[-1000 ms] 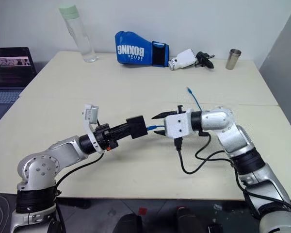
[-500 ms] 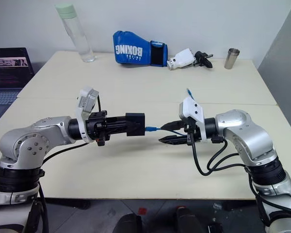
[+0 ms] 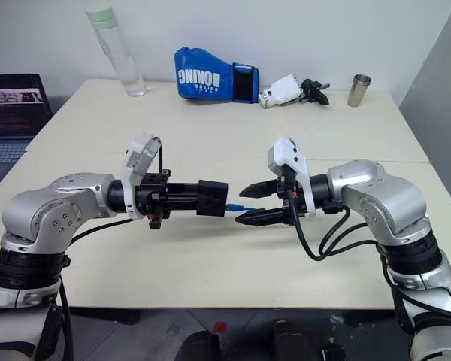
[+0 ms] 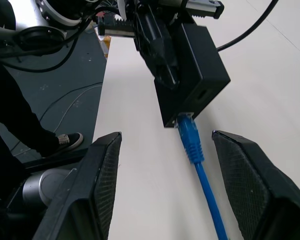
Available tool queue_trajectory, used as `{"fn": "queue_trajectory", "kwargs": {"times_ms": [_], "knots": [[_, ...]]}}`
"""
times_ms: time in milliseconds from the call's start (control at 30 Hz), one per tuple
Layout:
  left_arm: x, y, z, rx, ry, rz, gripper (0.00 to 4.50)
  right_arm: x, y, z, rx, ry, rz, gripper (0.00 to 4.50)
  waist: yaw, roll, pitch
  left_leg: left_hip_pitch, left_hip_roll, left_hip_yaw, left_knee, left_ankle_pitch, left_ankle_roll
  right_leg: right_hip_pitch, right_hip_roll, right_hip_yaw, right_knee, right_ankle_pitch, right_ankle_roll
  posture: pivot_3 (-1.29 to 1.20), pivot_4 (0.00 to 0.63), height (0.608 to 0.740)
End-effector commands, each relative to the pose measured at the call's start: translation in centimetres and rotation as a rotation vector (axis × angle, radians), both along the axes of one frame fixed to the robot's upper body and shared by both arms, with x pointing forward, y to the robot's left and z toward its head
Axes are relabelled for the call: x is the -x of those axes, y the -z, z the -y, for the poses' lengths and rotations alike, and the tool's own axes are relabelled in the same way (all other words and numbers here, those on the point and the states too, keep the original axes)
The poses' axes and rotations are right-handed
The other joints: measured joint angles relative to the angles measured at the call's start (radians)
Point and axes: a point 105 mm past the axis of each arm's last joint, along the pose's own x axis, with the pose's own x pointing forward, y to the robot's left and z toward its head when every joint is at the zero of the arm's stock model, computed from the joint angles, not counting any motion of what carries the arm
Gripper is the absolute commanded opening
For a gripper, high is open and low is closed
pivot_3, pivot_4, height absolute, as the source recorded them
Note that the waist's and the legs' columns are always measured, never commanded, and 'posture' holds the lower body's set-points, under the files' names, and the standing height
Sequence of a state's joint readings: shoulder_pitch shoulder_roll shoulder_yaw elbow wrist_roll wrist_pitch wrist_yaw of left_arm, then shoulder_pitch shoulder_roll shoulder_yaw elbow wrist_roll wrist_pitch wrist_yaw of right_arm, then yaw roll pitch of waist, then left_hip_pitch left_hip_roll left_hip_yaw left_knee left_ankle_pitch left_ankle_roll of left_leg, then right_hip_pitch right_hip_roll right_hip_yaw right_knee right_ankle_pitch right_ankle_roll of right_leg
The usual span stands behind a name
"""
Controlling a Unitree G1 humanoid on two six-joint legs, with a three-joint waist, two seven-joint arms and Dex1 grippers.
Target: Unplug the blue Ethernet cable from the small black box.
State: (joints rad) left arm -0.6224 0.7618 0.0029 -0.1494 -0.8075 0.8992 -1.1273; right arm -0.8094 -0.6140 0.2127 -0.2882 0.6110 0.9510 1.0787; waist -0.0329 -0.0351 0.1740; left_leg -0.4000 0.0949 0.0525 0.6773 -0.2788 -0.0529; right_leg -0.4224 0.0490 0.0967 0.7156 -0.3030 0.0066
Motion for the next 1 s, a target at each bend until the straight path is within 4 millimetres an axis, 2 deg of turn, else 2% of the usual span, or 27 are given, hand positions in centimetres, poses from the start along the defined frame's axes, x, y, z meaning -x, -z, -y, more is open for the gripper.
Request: {"fn": "queue_trajectory", "kwargs": {"times_ms": [33, 267, 733, 867, 1000], "knots": [[0.5, -1.3, 0.4, -0.005, 0.037, 0.072, 0.78, -0.9, -0.7, -1.1, 0.000, 0.010, 0.002, 2.95, 0.000, 0.000, 0.000, 0.000, 0.000, 0.000, 0.000, 0.000, 0.000, 0.000, 0.000, 0.000, 0.000, 0.000, 0.000, 0.00, 0.150, 0.740], [0.7, -1.5, 0.6, -0.011, 0.050, 0.084, 0.78, -1.6, -0.2, -1.9, 0.028, -0.037, -0.056, 2.95, 0.001, 0.000, 0.000, -0.001, 0.000, 0.000, 0.000, 0.000, 0.000, -0.001, 0.000, 0.000, 0.000, 0.000, 0.000, 0.00, 0.150, 0.740], [1.0, -1.4, 0.4, -0.021, 0.049, 0.091, 0.78, -2.5, 0.1, -1.6, 0.080, -0.105, -0.069, 2.95, 0.001, 0.000, 0.000, -0.001, 0.000, 0.001, 0.000, 0.000, 0.000, -0.001, 0.000, 0.000, 0.000, 0.000, 0.000, 0.00, 0.150, 0.740], [1.0, -1.3, 0.4, -0.022, 0.048, 0.092, 0.78, -2.7, 0.1, -1.4, 0.093, -0.109, -0.070, 2.16, 0.001, 0.000, 0.000, -0.001, 0.000, 0.001, 0.000, 0.000, 0.000, -0.001, 0.000, 0.000, 0.000, 0.000, 0.000, 0.00, 0.150, 0.740], [1.0, -1.2, 0.4, -0.026, 0.050, 0.092, 0.78, -2.8, 0.1, -1.4, 0.095, -0.109, -0.069, 1.14, 0.001, 0.000, 0.000, -0.001, 0.000, 0.001, 0.000, 0.000, 0.000, -0.001, 0.000, 0.000, 0.000, 0.000, 0.000, 0.00, 0.150, 0.740]]}}
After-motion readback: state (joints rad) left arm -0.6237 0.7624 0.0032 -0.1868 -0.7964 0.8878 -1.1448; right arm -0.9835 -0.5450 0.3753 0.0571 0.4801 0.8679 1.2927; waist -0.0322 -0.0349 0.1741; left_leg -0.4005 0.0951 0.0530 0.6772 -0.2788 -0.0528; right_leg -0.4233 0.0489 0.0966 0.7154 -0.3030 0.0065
